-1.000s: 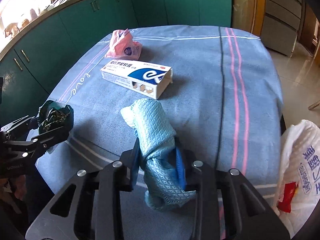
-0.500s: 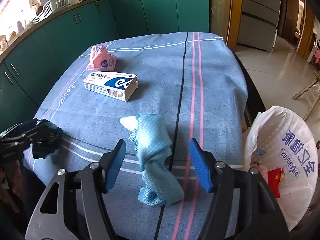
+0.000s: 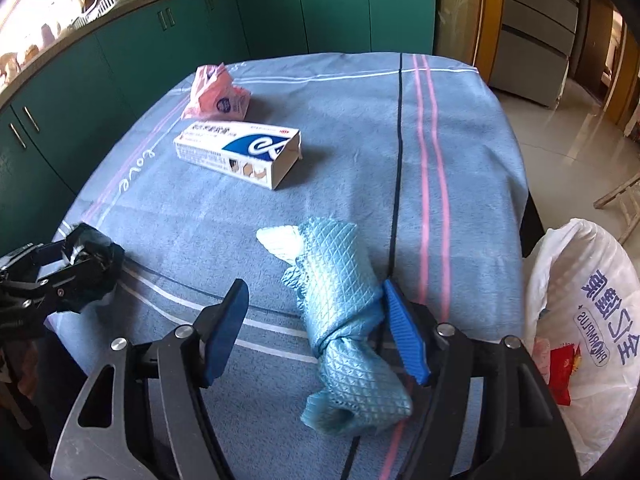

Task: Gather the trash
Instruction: 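Lift the blue cloth with the right tool while the left tool lifts the green bag, then carry the cloth and green bag over the bin and open both tools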

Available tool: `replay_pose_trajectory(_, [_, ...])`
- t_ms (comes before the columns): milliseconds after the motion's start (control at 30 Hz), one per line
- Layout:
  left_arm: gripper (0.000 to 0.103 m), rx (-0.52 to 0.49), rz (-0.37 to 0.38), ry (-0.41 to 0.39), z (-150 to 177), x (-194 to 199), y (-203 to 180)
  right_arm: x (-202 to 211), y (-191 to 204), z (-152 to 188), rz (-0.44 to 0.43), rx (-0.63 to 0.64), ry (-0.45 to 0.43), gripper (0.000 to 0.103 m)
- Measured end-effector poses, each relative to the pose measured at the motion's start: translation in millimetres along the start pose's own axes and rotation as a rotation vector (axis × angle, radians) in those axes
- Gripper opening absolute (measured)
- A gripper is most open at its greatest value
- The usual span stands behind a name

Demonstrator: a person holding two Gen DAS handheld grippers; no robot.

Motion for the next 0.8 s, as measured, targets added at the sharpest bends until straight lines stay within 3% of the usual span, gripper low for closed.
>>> replay_pose_trajectory(167, [0.095, -0.013, -0.018, 0.006, 3.7, -3.0, -3.1, -2.3, 3.6, 6.0, 0.027, 0.037, 0.002, 0.065])
replay_pose_trajectory(333, [0.090, -0.046, -0.040, -0.004, 5.5, -0.5, -9.0, -2.0, -2.5, 8.9, 0.026, 0.028, 0.003, 0.035])
replay_pose_trajectory(433, [0.066, -0.065, -0.042, 0.000, 7.0, -0.5, -14.0, 1.4, -4.7, 8.6, 0.009, 0.022, -0.006, 0.032])
replay_pose_trajectory(567, [0.059, -0.088, -0.034, 0.001, 8.4, 0.3, -20.3, 12.1, -7.8, 6.9, 0.005, 0.012, -0.034, 0.032])
replay_pose_trajectory(800, [0.059, -0.136, -0.054, -0.045, 6.8, 14.4, -37.4, 38.8, -30.1, 4.6, 0.040, -0.039, -0.091, 0.032])
Point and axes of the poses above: each gripper's, at about its wrist camera, not at the fingertips, and x roughly against the way its jaws point, y to its left, z to its underside, the point moved 2 cm from there along -x, roughly the way its jaws point, and after that the axes turned 4 degrees about x, right-handed, at the moved point
